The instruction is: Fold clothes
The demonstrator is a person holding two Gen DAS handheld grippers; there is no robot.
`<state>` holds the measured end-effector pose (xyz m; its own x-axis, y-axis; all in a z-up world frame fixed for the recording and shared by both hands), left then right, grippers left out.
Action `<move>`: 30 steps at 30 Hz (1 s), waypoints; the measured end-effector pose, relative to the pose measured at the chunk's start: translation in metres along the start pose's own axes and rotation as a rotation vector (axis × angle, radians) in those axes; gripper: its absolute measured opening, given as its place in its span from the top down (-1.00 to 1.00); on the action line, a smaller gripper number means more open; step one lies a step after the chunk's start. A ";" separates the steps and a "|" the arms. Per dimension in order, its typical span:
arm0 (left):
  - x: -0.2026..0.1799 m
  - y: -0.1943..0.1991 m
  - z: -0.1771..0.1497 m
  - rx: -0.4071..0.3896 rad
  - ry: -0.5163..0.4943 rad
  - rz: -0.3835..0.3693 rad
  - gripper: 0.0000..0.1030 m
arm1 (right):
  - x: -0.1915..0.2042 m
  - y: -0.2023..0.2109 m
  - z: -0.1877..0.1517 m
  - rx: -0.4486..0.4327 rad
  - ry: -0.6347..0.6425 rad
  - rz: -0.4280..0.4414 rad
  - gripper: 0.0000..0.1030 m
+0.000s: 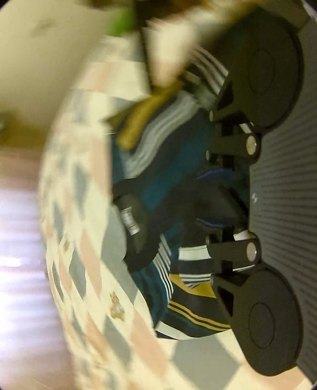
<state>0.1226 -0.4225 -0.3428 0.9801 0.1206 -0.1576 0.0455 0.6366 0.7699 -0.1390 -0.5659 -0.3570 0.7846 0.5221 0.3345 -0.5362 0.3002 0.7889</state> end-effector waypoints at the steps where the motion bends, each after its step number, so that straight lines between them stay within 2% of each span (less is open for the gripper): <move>1: 0.012 0.001 0.001 -0.009 0.078 -0.013 0.44 | 0.002 -0.001 0.002 0.000 0.009 0.018 0.52; 2: 0.023 0.001 0.001 -0.015 0.154 -0.024 0.49 | 0.003 -0.004 0.003 0.006 0.016 0.031 0.52; 4: 0.041 -0.020 -0.003 0.040 0.256 0.024 0.74 | 0.001 -0.014 0.000 0.035 0.019 0.034 0.52; 6: 0.056 -0.056 -0.016 0.154 0.307 0.066 0.74 | -0.007 -0.027 -0.007 0.082 0.012 0.027 0.54; 7: 0.057 -0.066 -0.021 0.177 0.300 0.081 0.73 | -0.012 -0.035 -0.012 0.115 0.007 0.020 0.60; 10: 0.059 -0.066 -0.015 0.176 0.288 0.074 0.73 | -0.023 -0.042 -0.012 0.152 -0.020 0.051 0.65; 12: 0.063 -0.041 -0.007 0.129 0.320 0.049 0.69 | -0.024 -0.037 -0.003 0.166 -0.007 0.073 0.62; 13: 0.066 -0.028 -0.002 0.097 0.334 0.041 0.52 | -0.025 -0.031 0.003 0.147 0.006 0.084 0.51; 15: 0.069 -0.020 0.003 0.076 0.326 0.049 0.41 | -0.028 -0.020 0.015 0.095 0.027 0.111 0.33; 18: 0.066 -0.040 0.005 0.119 0.264 0.049 0.44 | -0.035 -0.025 0.024 0.082 0.018 0.137 0.33; 20: 0.059 -0.068 0.001 0.197 0.204 0.067 0.43 | -0.037 -0.042 0.022 0.133 0.024 0.110 0.35; 21: 0.056 -0.077 -0.002 0.213 0.177 0.084 0.42 | -0.037 -0.050 0.020 0.162 0.031 0.095 0.38; 23: 0.058 -0.075 0.004 0.213 0.177 0.065 0.42 | -0.038 -0.058 0.020 0.186 0.037 0.087 0.38; 26: 0.084 -0.052 0.019 0.167 0.256 0.017 0.41 | -0.040 -0.051 0.033 0.212 0.029 0.120 0.37; 29: 0.131 -0.037 0.040 0.130 0.323 0.026 0.21 | -0.045 -0.041 0.060 0.189 0.063 0.144 0.27; 30: 0.148 -0.037 0.047 0.126 0.350 0.037 0.16 | -0.049 -0.040 0.072 0.173 0.080 0.137 0.18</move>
<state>0.2754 -0.4636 -0.3656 0.8572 0.4089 -0.3130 0.0559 0.5304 0.8459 -0.1334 -0.6608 -0.3680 0.6770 0.6124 0.4082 -0.5695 0.0845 0.8176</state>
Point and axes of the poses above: each gripper's, at about its wrist camera, not at the fingertips, and y roughly against the way its jaws point, x to its left, z to its top, the point moved 4 cm from there along -y, roughly the way its jaws point, and after that the axes turned 6 degrees about x, right-handed, at the moved point
